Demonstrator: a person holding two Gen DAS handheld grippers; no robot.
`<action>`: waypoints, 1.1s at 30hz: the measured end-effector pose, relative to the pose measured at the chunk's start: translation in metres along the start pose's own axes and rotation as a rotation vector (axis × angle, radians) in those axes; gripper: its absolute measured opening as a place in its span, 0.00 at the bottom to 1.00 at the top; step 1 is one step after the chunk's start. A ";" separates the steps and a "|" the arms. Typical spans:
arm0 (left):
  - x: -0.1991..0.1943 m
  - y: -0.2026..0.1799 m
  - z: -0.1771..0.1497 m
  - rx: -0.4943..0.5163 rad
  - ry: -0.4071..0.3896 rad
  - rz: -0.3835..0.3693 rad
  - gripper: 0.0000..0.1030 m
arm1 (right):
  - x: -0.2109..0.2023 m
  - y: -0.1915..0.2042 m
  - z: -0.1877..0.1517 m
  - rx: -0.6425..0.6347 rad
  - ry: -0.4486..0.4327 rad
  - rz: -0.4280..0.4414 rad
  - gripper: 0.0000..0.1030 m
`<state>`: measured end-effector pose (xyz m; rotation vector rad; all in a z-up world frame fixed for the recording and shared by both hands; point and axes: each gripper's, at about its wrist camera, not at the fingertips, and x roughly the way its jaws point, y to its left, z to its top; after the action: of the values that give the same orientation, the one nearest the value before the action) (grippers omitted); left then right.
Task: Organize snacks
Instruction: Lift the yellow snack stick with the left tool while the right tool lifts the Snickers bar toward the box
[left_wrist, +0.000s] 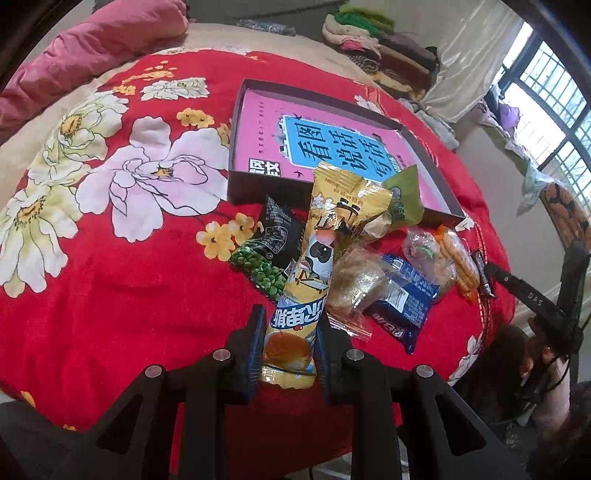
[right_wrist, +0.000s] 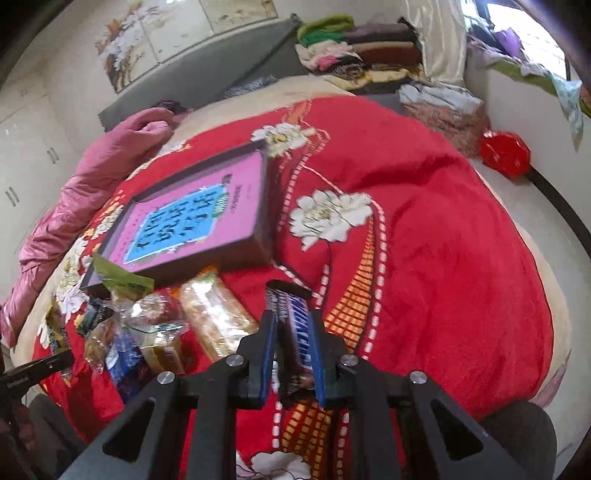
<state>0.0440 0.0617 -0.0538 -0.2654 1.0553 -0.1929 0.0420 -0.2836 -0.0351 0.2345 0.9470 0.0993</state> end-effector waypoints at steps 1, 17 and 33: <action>0.000 0.000 0.000 0.000 -0.002 -0.004 0.25 | 0.002 -0.002 -0.001 0.008 0.010 -0.004 0.19; -0.008 -0.009 0.001 0.034 -0.040 -0.050 0.25 | 0.036 0.000 -0.004 -0.019 0.121 0.010 0.29; -0.024 -0.037 0.020 0.077 -0.076 -0.044 0.25 | -0.021 0.002 0.008 0.000 -0.065 0.131 0.28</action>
<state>0.0487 0.0361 -0.0132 -0.2250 0.9653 -0.2604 0.0360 -0.2871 -0.0136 0.2980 0.8663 0.2106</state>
